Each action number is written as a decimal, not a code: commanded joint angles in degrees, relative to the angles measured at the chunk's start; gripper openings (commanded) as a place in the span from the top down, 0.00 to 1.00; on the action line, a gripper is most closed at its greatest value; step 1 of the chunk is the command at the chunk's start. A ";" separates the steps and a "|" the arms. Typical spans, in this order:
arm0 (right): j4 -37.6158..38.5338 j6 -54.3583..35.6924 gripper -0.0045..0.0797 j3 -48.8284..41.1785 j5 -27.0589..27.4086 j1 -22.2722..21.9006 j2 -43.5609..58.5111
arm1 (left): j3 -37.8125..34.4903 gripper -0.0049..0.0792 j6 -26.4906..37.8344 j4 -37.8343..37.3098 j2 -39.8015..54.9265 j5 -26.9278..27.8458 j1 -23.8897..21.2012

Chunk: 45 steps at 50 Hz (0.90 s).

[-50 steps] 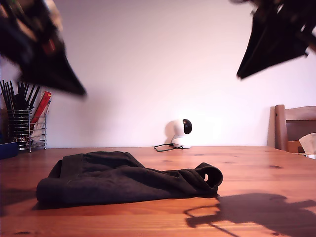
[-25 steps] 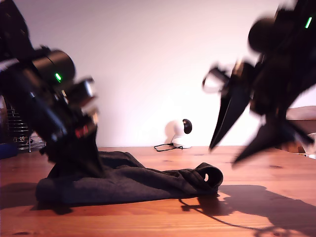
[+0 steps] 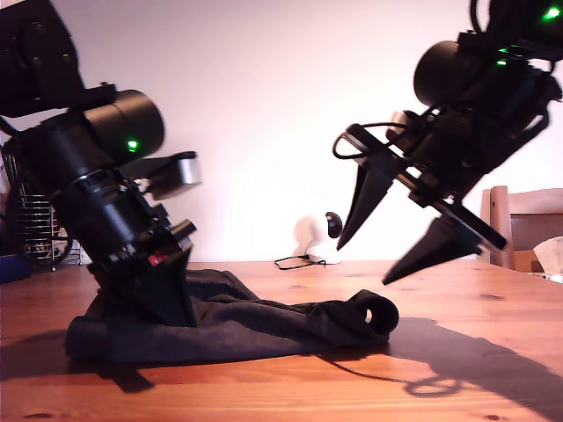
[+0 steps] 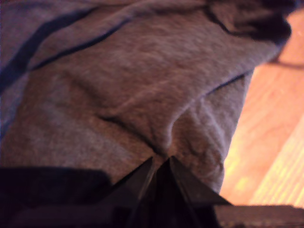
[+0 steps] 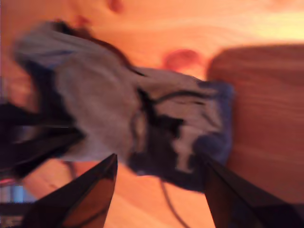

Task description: Fold the underwear in front of you. After folding it, place it to the right side.

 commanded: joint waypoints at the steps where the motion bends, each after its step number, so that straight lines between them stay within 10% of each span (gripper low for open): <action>1: 0.11 -0.79 0.35 -0.07 0.42 -0.52 1.46 | -1.29 0.85 1.18 -1.75 1.79 -1.03 -0.59; 45: -0.42 -4.66 0.35 -0.04 -0.59 -1.86 5.99 | -1.29 0.85 1.38 -4.83 1.79 -2.54 -1.07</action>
